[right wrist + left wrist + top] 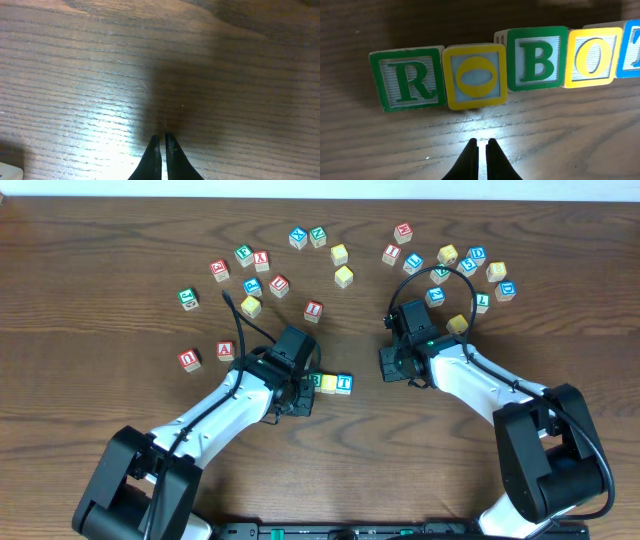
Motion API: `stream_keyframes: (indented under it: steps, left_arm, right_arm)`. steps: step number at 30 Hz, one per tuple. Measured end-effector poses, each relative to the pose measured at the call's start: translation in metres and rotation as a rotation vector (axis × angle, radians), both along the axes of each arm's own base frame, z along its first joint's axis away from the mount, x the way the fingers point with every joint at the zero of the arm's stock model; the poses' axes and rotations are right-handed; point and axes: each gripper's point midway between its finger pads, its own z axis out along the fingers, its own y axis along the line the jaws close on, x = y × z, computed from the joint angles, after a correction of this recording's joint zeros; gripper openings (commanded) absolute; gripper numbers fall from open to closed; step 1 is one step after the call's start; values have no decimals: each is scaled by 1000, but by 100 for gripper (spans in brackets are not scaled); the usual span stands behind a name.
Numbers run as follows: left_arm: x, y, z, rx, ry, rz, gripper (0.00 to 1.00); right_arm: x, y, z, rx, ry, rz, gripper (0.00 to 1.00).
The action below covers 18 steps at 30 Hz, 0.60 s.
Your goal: Spell out ROBOT
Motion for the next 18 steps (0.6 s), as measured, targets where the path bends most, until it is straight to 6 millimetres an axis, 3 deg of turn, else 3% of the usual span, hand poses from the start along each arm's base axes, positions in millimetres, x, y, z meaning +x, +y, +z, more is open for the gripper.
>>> stream_keyframes:
  steps: [18]
  left_arm:
    - [4, -2, -4, -4, -5, 6, 8]
  right_arm:
    - [0, 2, 0, 12, 0, 4, 1]
